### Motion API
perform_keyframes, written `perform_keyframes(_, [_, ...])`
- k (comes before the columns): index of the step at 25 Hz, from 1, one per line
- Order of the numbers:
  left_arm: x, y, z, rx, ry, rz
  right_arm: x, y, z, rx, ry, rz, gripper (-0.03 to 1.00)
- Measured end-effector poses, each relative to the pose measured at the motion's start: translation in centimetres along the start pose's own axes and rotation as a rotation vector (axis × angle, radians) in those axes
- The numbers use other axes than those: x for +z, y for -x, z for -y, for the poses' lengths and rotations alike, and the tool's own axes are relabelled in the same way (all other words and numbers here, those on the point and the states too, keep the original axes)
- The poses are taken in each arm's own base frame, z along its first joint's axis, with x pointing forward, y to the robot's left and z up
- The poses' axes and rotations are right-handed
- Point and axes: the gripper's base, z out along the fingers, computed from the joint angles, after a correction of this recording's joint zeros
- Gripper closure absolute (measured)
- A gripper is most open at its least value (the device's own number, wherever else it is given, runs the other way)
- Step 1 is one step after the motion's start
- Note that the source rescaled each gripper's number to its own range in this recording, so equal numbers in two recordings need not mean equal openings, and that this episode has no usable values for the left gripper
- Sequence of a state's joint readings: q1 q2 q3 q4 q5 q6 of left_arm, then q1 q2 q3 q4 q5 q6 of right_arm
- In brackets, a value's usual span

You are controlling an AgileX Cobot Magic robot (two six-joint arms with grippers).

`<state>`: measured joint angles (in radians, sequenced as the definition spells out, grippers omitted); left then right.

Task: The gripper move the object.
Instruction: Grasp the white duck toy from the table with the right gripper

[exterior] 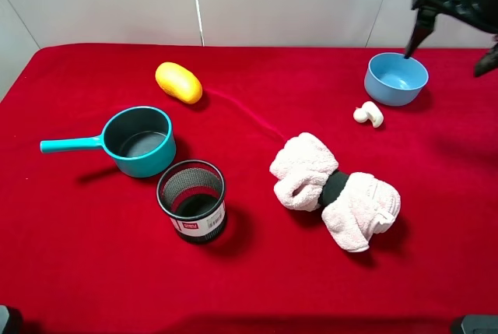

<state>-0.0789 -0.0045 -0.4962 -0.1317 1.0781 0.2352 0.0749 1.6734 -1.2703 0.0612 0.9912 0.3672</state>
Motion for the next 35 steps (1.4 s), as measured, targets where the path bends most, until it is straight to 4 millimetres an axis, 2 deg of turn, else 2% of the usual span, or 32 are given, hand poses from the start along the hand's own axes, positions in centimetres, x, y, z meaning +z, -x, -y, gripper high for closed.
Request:
perform_keyframes(6, [0.0, 0.0, 0.0, 0.000, 0.000, 0.000, 2.6, -0.1, -2.3, 0.029, 0.021, -0.002, -0.03])
perform_keyframes(11, [0.0, 0.0, 0.0, 0.000, 0.000, 0.000, 5.2, -0.1, -2.9, 0.063, 0.035, -0.057, -0.03])
perform_keyframes(23, [0.0, 0.0, 0.0, 0.000, 0.000, 0.000, 10.5, 0.0, -3.1, 0.094, 0.030, -0.124, -0.03])
perform_keyframes(35, [0.0, 0.0, 0.0, 0.000, 0.000, 0.000, 13.7, 0.1, -2.9, 0.102, 0.016, -0.130, -0.03])
